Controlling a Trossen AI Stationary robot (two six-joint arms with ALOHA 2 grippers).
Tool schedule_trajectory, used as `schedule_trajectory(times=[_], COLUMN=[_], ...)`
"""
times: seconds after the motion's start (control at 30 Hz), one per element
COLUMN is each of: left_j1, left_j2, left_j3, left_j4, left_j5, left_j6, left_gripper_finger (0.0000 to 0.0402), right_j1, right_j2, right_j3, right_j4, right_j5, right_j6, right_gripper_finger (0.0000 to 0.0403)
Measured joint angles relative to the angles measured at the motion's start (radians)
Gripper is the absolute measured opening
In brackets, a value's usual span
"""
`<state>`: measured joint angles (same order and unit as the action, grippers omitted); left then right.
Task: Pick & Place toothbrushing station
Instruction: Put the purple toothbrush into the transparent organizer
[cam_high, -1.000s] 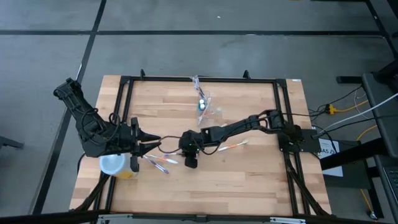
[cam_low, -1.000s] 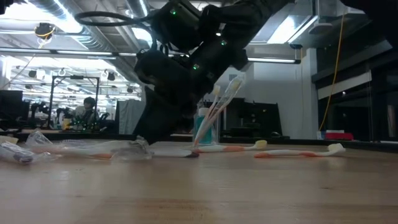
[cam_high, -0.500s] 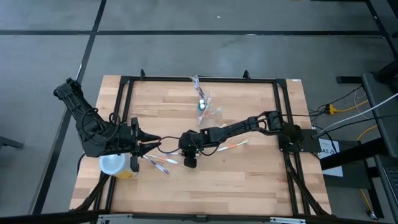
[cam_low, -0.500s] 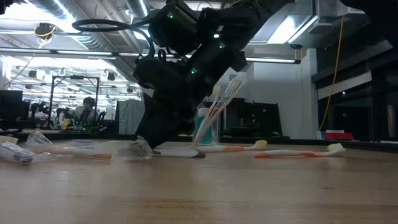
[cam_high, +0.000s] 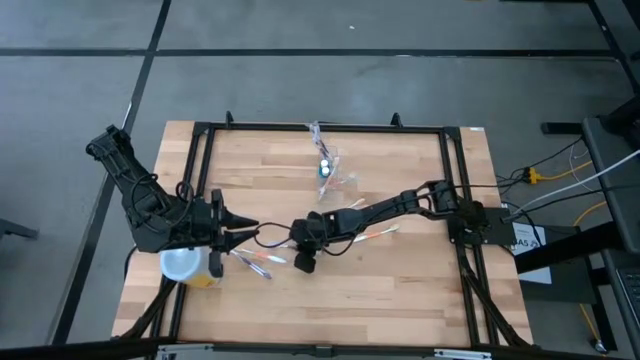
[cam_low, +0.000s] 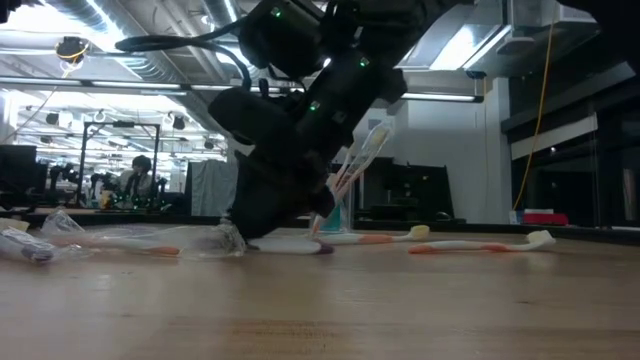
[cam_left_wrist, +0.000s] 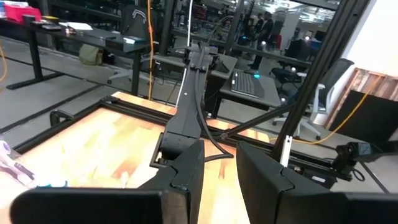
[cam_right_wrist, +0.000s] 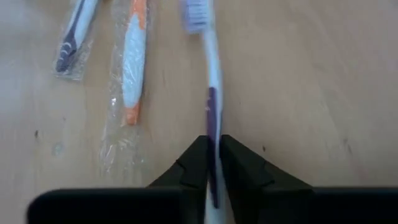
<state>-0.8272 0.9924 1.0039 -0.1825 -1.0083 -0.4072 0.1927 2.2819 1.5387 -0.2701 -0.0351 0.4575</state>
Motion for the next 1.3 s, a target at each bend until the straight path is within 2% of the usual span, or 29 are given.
schedule_trajectory(times=[0.13,0.3,0.67,0.93,1.07,1.3], left_j1=[0.000,0.000,0.000,0.000,0.000,0.000], left_j2=[0.000,0.000,0.000,0.000,0.000,0.000], left_j3=[0.000,0.000,0.000,0.000,0.000,0.000], left_j4=[0.000,0.000,0.000,0.000,0.000,-0.001], left_j5=[0.007,0.008,0.008,0.008,0.007,0.008], left_j6=[0.000,0.000,0.000,0.001,0.008,0.025], left_gripper_finger=[0.0088,0.0088,0.0088,0.0088,0.0088,0.0088], right_j1=[0.006,0.016,0.032,0.027,0.017,-0.034], right_j2=[-0.002,-0.003,-0.092,-0.218,-0.299,-0.436], right_j3=[0.000,0.000,-0.017,-0.014,-0.013,-0.011], right_j4=[-0.019,-0.025,-0.118,-0.089,-0.054,0.005], right_j5=[0.002,0.011,0.216,0.357,0.437,0.507], right_j6=[0.031,0.056,0.072,0.073,0.029,-0.066], right_gripper_finger=[0.0018,0.0016,0.0012,0.0012,0.0012,0.0012])
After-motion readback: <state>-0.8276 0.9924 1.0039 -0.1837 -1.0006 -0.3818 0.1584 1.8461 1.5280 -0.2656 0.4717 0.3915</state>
